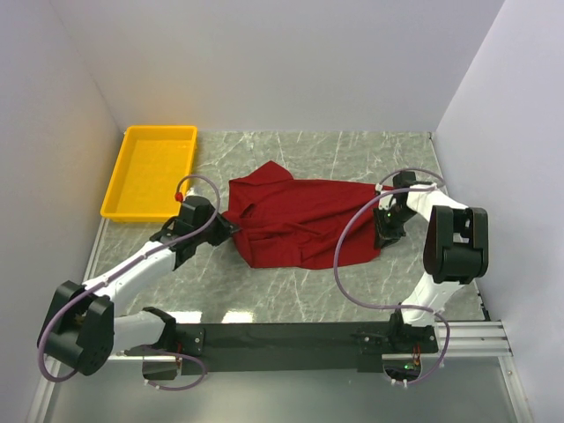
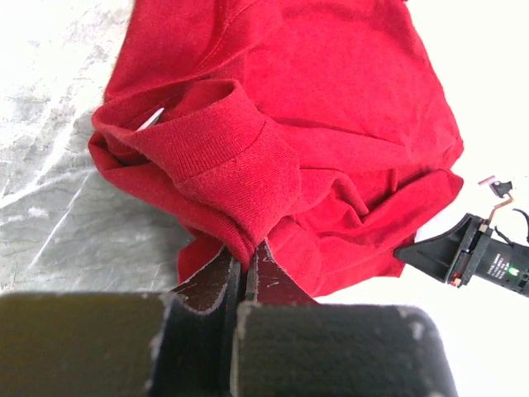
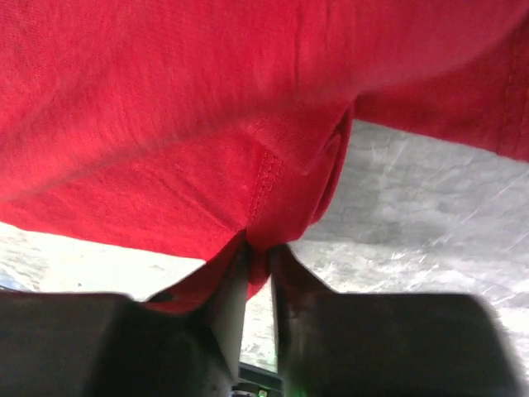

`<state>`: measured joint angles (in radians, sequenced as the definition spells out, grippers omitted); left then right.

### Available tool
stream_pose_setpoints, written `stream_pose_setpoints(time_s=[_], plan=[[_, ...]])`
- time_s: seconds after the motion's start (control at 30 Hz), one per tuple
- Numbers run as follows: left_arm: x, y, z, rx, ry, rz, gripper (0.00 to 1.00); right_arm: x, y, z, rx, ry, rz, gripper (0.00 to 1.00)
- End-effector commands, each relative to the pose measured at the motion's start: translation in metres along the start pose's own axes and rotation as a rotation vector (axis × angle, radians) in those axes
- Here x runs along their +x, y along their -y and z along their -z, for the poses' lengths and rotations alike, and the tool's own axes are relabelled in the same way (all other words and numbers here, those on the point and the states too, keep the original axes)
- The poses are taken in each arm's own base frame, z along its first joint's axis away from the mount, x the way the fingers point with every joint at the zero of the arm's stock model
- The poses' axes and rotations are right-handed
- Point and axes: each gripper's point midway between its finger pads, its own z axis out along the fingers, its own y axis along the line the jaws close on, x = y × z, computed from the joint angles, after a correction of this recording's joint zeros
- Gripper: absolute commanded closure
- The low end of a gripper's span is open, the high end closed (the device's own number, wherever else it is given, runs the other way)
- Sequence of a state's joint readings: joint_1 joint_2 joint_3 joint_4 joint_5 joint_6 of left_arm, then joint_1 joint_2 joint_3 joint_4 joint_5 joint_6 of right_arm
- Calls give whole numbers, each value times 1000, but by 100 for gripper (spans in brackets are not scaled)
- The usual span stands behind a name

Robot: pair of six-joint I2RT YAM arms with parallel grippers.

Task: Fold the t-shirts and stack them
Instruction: Flatten the tshirt out

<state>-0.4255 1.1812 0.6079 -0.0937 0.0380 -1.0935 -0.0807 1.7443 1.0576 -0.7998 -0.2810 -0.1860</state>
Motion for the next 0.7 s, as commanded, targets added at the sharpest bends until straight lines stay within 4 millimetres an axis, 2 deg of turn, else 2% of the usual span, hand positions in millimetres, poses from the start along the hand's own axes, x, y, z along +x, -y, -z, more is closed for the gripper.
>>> stream_pose_setpoints(time_s=[0.0, 0.03, 0.13, 0.2, 0.27, 0.33, 0.47, 0.57, 0.67], plan=[[-6, 8, 8, 40, 29, -10, 99, 6, -5, 15, 8, 21, 37, 82], [-6, 8, 9, 39, 30, -12, 99, 8, -5, 24, 21, 35, 49, 90], [-7, 6, 14, 31, 35, -26, 99, 10, 0, 49, 87, 77, 93, 100], [-7, 7, 19, 33, 37, -37, 99, 10, 3, 63, 118, 100, 124, 100], [-5, 5, 23, 26, 25, -45, 99, 20, 5, 76, 152, 90, 137, 100], [-1, 1, 27, 8, 5, -54, 99, 32, 7, 82, 171, 68, 154, 100], [8, -2, 35, -8, -52, -79, 99, 57, 18, 81, 232, 6, 177, 100], [15, -8, 41, -30, -89, -91, 99, 70, 23, 83, 260, -18, 196, 100], [16, -5, 49, -26, -103, -104, 99, 78, 27, 88, 285, -20, 209, 100]])
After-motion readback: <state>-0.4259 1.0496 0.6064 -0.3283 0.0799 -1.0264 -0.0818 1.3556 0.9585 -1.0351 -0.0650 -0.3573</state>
